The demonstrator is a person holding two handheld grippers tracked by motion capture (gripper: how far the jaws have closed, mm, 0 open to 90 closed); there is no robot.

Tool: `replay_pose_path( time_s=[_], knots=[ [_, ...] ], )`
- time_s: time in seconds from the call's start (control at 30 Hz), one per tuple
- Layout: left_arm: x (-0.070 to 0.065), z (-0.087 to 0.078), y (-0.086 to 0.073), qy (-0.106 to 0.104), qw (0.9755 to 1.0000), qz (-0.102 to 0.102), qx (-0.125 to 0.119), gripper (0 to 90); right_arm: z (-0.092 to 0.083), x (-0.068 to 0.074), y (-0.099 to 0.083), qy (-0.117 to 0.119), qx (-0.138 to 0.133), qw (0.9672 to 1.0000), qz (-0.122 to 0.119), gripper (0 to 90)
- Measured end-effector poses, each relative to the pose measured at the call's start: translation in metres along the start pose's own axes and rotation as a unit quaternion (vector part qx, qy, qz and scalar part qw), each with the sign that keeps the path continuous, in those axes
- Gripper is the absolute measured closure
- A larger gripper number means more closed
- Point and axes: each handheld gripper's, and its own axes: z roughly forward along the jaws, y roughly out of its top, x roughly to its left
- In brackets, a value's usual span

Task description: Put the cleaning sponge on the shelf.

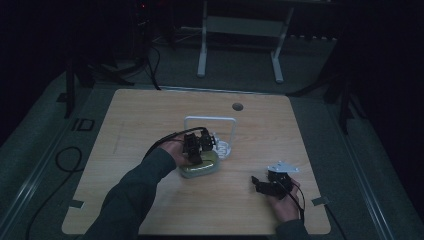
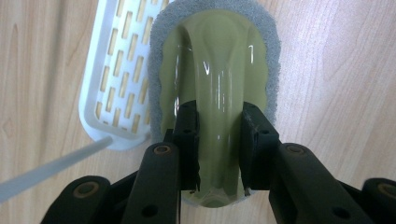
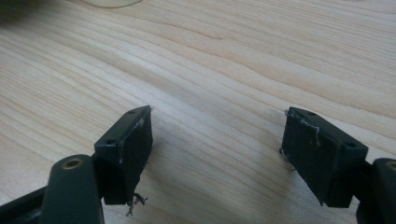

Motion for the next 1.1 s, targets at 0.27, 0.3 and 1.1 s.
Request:
replay_pose_path(
  time_s=[0.27, 0.3, 1.1],
  knots=[
    [-0.0013, 0.0006, 0.0009, 0.018, 0.9993, 0.031, -0.015, 71.6, 0.0, 0.0, 0.0, 0.0, 0.0, 1.0, 0.0, 24.2],
    [-0.0014, 0.0005, 0.0009, 0.019, 0.9991, 0.034, -0.015, 71.6, 0.0, 0.0, 0.0, 0.0, 0.0, 1.0, 0.0, 24.2],
    [0.001, 0.0028, 0.0095, 0.064, 0.9942, 0.076, -0.041, 71.5, 0.0, 0.0, 0.0, 0.0, 0.0, 1.0, 0.0, 24.2]
  ],
)
